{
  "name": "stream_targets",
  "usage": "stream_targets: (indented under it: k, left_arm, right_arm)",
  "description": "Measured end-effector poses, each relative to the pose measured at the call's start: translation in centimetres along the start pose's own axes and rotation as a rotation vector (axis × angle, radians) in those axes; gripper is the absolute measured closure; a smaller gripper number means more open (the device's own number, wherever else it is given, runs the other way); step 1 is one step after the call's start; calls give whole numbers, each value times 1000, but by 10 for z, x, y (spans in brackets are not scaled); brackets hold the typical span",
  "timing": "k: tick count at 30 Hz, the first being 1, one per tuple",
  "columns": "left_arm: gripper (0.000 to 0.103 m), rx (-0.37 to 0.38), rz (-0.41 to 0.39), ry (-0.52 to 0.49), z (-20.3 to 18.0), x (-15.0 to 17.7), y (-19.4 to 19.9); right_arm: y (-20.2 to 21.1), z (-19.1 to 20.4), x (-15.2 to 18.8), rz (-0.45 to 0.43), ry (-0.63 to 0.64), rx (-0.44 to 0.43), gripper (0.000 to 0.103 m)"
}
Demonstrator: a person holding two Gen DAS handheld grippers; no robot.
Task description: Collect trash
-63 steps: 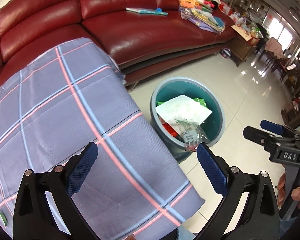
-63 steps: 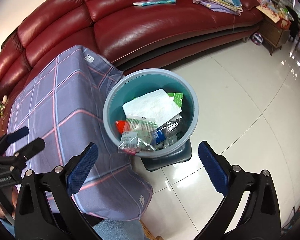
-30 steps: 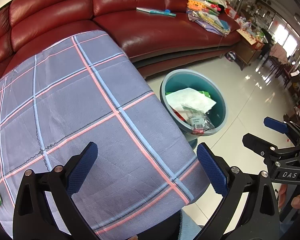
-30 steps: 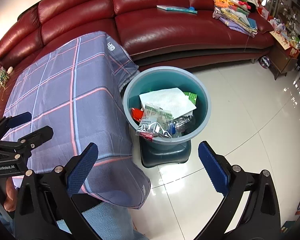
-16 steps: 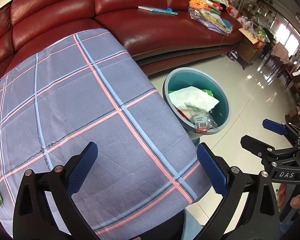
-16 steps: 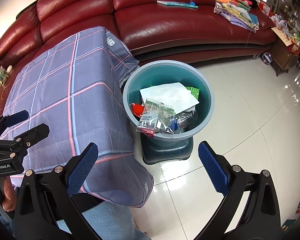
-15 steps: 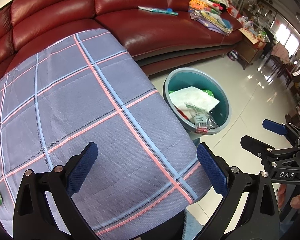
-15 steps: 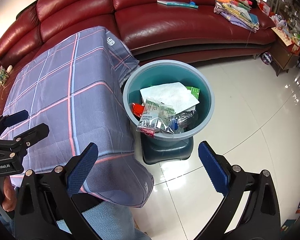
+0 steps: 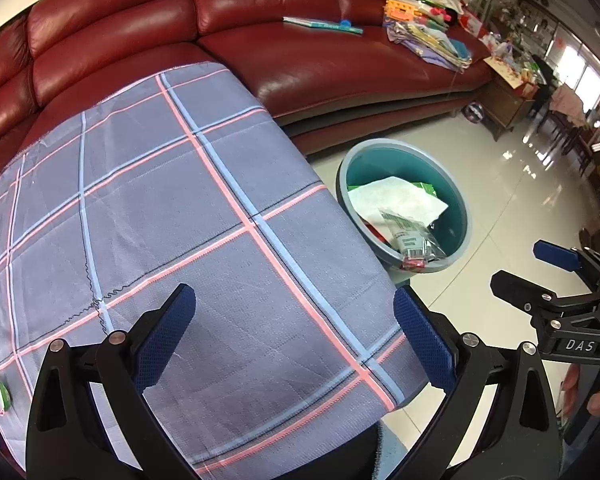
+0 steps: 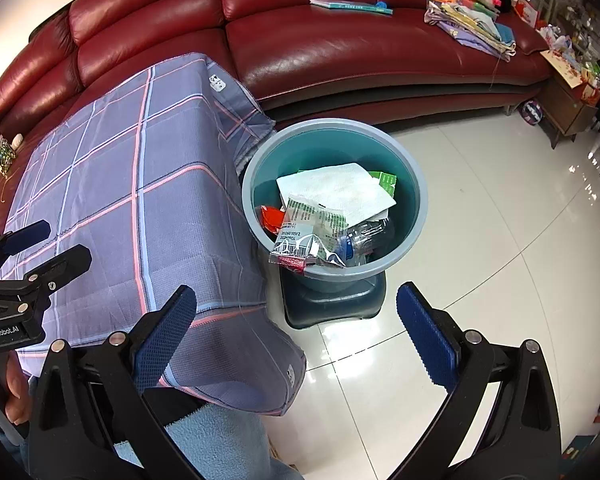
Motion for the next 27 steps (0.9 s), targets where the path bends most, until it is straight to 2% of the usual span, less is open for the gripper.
stream_targets:
  k: [27]
  left_arm:
    - [4,-64,-5,-32,-3,2,0]
  right_arm:
    - [-7,7,-3,19,19,-5,7]
Point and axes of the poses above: each gripper's, at about its wrist camera, not at the fingertips, and y roughly against the way its jaws point, z to its left, x to its underside, the point moved 1 cm from there along -y, roughly the way its jaws point, and after that the axes turned 4 degrees about -z, right-handed, at the moved point
